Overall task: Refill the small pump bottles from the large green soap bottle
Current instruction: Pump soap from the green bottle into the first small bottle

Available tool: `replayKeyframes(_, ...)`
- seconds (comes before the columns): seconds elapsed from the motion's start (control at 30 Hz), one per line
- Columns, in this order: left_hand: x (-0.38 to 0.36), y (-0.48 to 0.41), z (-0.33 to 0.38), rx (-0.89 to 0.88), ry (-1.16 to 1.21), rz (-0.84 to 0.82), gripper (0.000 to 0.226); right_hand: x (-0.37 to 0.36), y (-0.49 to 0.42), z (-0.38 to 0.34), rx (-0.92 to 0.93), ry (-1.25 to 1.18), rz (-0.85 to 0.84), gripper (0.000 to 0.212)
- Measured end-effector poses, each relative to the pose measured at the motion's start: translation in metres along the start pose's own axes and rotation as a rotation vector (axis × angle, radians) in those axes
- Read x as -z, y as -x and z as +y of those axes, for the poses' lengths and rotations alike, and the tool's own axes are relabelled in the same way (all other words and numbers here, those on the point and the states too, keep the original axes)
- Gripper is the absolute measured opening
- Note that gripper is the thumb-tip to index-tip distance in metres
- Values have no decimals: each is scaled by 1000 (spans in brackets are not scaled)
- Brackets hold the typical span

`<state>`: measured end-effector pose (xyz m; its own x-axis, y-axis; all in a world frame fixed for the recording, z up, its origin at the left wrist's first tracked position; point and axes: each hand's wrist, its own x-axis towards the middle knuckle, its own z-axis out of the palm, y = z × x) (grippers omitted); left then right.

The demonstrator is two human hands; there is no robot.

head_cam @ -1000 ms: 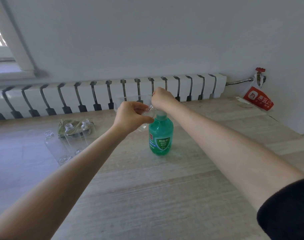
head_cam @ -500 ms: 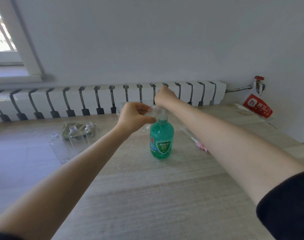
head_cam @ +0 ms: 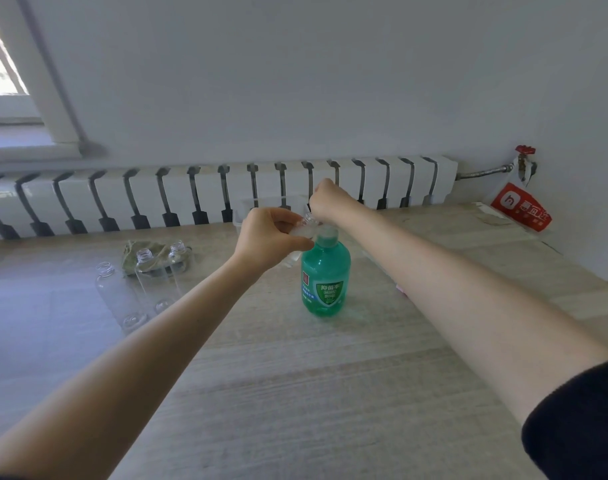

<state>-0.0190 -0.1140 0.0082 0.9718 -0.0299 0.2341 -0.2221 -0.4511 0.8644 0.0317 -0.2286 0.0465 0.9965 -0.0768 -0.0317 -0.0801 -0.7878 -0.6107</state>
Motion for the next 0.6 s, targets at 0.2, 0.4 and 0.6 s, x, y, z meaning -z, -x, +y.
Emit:
replayKeyframes(0.2, -2, 1, -2, 12, 17, -5, 44, -2, 0, 1, -38, -5, 13, 30)
replayKeyframes(0.4, -3, 0, -2, 21, 9, -11, 48, -2, 2, 1, -37, -35, 25, 47)
replayKeyframes(0.6, 0, -1, -1, 31, 16, -17, 48, 1, 6, -3, -44, -55, 17, 49)
